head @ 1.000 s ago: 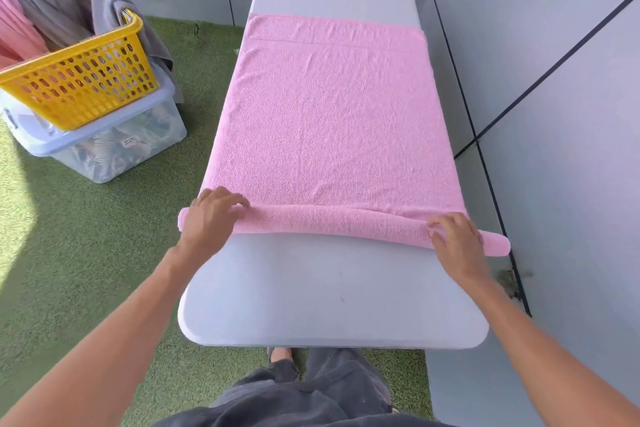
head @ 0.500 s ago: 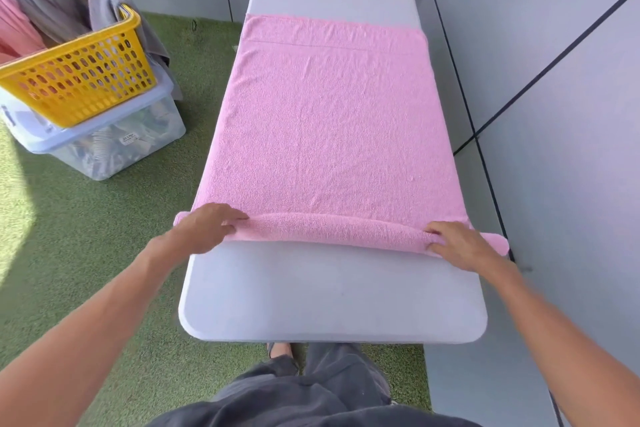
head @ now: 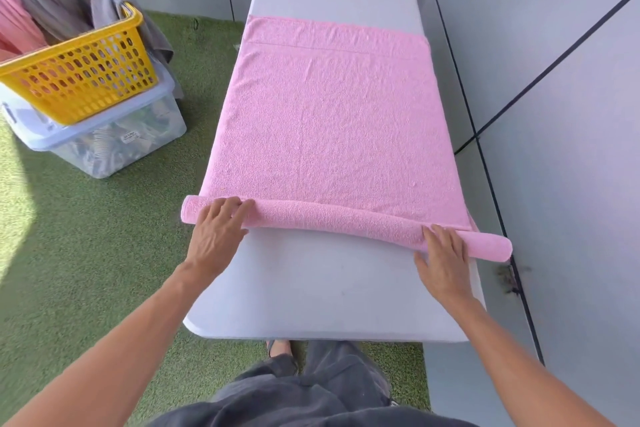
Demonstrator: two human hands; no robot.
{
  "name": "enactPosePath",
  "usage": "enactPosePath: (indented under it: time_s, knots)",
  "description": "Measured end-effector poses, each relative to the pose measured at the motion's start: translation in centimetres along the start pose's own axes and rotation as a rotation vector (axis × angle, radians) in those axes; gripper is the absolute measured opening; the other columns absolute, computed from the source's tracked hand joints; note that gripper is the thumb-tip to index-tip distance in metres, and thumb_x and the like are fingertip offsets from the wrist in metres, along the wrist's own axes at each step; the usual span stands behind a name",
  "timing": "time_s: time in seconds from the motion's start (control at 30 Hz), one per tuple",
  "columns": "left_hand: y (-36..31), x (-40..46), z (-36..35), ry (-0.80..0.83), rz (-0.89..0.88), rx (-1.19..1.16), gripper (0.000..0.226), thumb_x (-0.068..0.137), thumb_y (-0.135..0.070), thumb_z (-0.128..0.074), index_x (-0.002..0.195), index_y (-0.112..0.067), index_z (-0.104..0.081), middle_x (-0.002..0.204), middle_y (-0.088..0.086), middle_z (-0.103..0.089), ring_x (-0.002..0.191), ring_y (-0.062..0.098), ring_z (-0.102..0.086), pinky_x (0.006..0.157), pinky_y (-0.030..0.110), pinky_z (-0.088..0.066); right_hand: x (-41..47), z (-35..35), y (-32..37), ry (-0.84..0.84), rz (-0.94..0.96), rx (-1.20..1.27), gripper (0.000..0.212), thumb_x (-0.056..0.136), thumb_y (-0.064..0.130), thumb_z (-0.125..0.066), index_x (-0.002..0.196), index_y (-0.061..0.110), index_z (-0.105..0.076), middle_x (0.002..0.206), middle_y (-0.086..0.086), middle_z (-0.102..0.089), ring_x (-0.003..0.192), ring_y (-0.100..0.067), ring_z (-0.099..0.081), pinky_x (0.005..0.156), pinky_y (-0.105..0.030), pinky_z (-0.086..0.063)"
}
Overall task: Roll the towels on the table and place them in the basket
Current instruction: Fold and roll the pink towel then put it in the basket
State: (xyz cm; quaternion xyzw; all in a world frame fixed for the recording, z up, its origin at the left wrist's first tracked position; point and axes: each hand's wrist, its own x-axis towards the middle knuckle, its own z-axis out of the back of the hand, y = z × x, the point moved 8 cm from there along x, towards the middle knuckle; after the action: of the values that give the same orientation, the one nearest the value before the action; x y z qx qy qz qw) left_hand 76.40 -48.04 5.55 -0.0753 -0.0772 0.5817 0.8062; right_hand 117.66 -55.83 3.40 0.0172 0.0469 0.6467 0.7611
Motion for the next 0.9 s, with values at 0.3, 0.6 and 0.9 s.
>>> enactPosePath:
  time_s: [0.3, 0.6, 0.9]
  knots:
    - [1.7, 1.1, -1.3, 0.372, 0.088, 0.001, 0.036, 0.096, -0.025, -0.055, 0.132, -0.024, -0.055, 0.126, -0.001, -0.058, 0.121, 0.023, -0.043, 0.097, 0.042, -0.036, 2.4, 0.8, -1.9, 0.455, 0.003, 0.154, 0.035, 0.091, 0.024, -0.063, 0.123, 0.010, -0.059, 0.120, -0.007, -0.060, 0.114, -0.029, -0.053, 0.098, -0.040, -0.040]
    - [-0.1, -0.3, 1.6, -0.161, -0.019, -0.137, 0.032, 0.082, 0.008, -0.056, 0.105, -0.009, -0.070, 0.101, 0.011, -0.063, 0.090, 0.034, -0.056, 0.072, 0.045, -0.046, -0.8, 1.5, 0.5, -0.110, -0.045, 0.121, 0.038, 0.092, 0.029, -0.061, 0.128, 0.015, -0.058, 0.132, -0.004, -0.051, 0.129, -0.028, -0.038, 0.111, -0.047, -0.021]
    - [-0.8, 0.9, -0.2, 0.045, -0.041, -0.122, 0.038, 0.072, -0.001, -0.078, 0.108, -0.006, -0.068, 0.101, 0.011, -0.068, 0.097, 0.035, -0.062, 0.089, 0.046, -0.044, 1.3, 0.2, -0.1, 0.071, -0.038, 0.084, 0.039, 0.090, 0.014, -0.061, 0.129, 0.012, -0.054, 0.122, -0.005, -0.058, 0.120, -0.028, -0.046, 0.107, -0.048, -0.032]
